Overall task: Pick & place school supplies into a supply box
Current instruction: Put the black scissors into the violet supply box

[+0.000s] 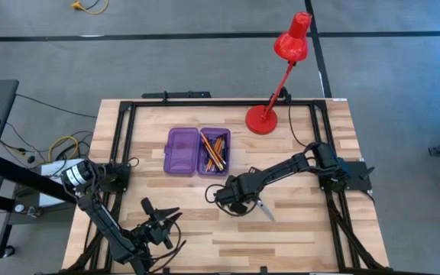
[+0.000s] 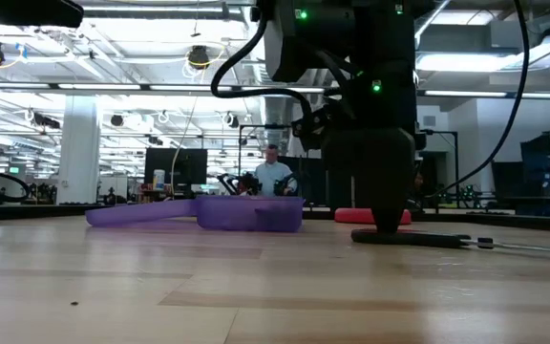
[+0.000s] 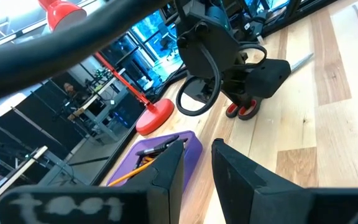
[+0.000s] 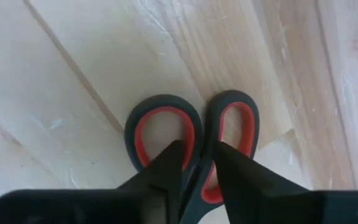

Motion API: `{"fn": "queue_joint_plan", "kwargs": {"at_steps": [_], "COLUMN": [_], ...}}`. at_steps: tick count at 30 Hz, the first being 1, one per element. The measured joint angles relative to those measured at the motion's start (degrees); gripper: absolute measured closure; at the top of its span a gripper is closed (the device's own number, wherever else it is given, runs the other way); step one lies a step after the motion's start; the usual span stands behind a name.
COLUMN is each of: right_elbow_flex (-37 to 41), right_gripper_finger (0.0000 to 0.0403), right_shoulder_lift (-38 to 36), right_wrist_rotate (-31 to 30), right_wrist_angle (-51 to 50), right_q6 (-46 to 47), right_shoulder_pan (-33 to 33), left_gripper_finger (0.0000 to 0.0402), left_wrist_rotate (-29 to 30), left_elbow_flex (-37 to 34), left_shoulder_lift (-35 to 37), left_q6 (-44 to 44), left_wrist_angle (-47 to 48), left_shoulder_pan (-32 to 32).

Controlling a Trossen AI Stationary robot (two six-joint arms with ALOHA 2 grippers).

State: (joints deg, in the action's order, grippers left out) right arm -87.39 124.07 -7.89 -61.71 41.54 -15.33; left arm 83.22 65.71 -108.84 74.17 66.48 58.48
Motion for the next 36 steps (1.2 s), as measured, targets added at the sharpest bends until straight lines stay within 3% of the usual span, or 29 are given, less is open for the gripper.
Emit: {"fn": "queue_joint_plan", "kwargs": {"at_steps": [5, 16, 28, 36], "right_elbow_flex": [0.0, 0.1, -6.2, -6.0], "right_gripper_finger": [0.0346, 0.037, 0.0311, 0.0251], "right_shoulder_lift": [0.0, 0.2, 0.7, 0.6], "right_wrist_rotate": [0.0, 0.7, -1.0, -1.6], "right_wrist_angle": [0.2, 2.1, -3.7, -5.1], "right_q6": [0.0, 0.3, 1.6, 1.5], "right_shoulder_pan": [0.0, 0.0, -1.2, -0.7], "left_gripper_finger": [0.0329, 0.0329, 0.0329, 0.0329], "left_wrist_rotate": [-0.3, -0.4, 0.0, -0.3], "left_elbow_flex": [0.0, 0.0, 0.0, 0.0], "left_shoulder_lift": [0.0, 0.0, 0.0, 0.0], "left_q6": [0.0, -0.4, -1.6, -1.5], "left_wrist_angle": [0.0, 0.0, 0.3, 0.2], "left_shoulder_pan": [-0.4, -0.7, -0.7, -0.7]}}
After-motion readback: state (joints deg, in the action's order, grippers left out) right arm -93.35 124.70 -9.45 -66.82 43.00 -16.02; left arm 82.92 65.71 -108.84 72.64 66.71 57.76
